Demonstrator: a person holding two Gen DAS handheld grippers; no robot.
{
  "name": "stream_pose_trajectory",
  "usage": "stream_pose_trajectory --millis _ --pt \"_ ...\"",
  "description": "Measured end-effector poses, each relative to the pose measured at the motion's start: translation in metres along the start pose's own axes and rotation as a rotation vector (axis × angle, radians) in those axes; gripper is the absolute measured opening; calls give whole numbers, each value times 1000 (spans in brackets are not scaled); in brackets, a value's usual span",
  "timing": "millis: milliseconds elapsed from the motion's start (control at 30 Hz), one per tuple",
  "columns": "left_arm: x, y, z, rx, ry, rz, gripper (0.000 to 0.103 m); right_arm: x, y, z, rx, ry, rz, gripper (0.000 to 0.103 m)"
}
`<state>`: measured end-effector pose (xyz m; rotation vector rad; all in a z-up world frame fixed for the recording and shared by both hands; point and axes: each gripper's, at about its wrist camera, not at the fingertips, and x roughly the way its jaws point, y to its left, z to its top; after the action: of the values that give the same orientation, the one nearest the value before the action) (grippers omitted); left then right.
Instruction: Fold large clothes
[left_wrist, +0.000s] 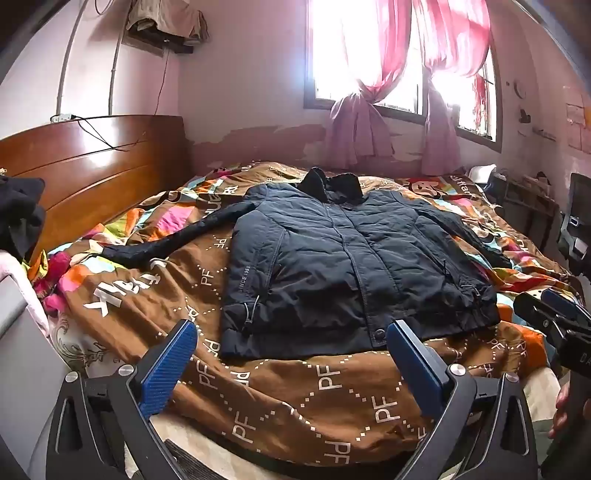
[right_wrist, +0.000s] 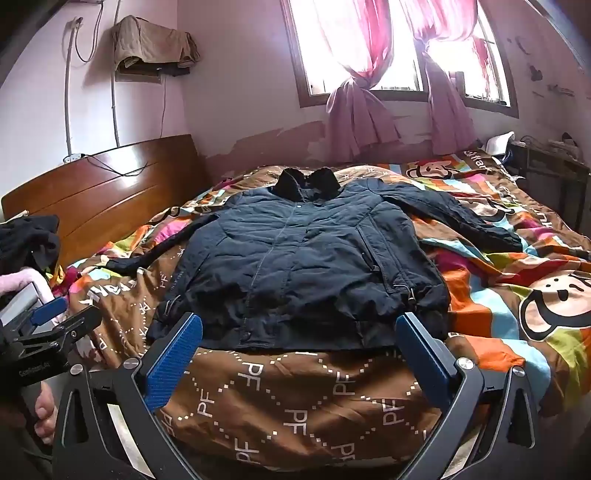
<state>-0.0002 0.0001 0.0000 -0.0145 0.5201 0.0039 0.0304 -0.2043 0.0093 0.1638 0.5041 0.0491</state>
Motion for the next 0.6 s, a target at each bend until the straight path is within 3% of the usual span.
stream_pose_trajectory --millis 600 --pt "-1 1 1 -8 -2 -7 103 0 0 -1 2 1 -8 102"
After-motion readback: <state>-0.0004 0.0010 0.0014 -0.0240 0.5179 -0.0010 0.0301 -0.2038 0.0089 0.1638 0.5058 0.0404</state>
